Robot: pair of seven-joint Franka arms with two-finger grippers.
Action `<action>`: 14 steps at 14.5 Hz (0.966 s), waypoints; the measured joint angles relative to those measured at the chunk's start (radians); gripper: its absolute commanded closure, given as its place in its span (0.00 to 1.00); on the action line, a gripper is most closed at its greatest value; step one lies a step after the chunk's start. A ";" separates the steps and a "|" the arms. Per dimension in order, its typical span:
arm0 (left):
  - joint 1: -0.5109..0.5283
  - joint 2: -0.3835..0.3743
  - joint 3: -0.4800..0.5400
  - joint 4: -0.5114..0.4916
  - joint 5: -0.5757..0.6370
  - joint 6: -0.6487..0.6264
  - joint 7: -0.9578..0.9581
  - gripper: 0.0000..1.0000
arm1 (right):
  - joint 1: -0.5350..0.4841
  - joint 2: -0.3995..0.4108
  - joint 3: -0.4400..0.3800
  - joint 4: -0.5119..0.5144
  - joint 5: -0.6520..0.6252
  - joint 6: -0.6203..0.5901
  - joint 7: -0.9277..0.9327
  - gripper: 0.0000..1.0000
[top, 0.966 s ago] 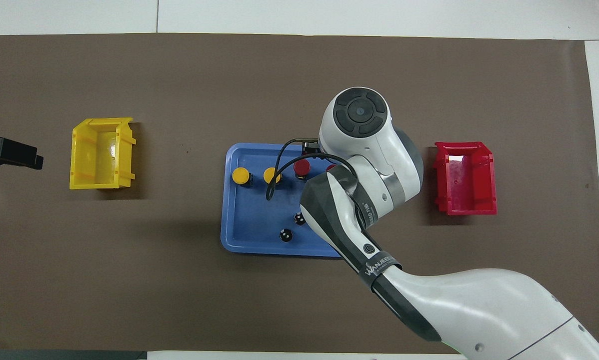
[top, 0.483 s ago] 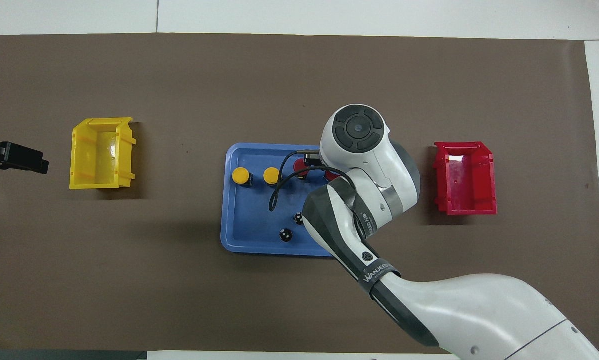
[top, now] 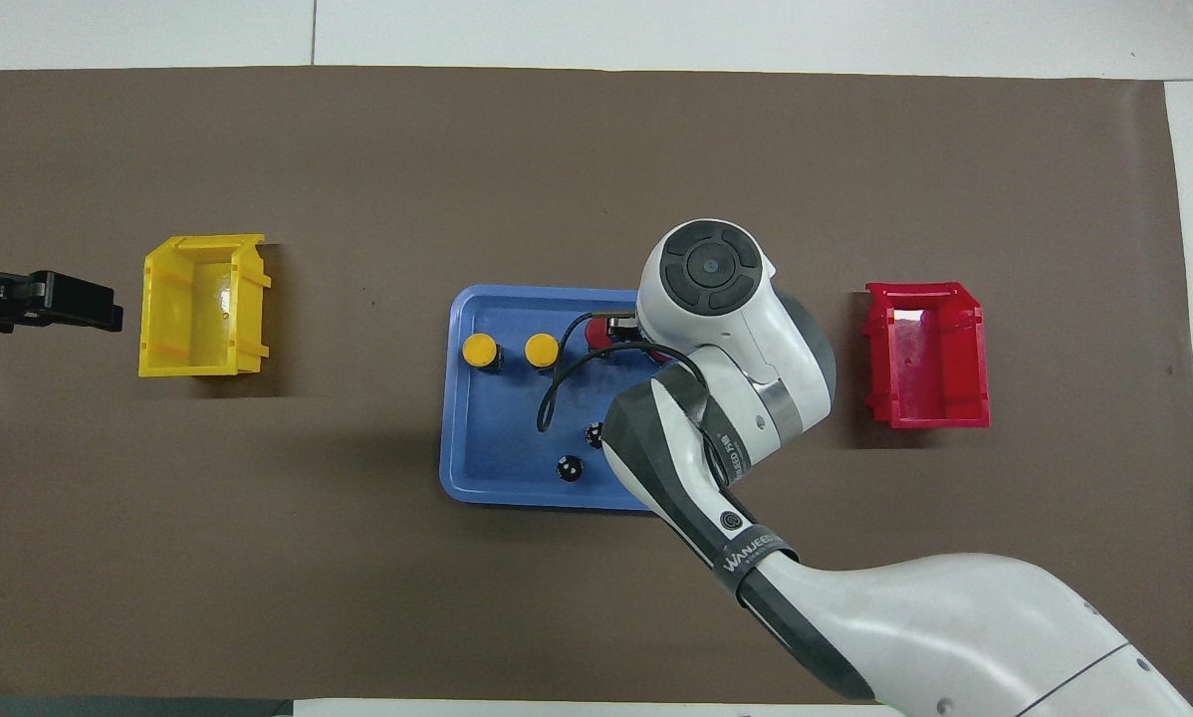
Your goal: Sort red and yellow buttons by color
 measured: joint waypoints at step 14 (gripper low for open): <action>-0.420 0.234 -0.017 -0.153 0.000 0.488 -0.581 0.15 | -0.278 -0.184 -0.014 0.140 0.004 -0.371 -0.370 0.70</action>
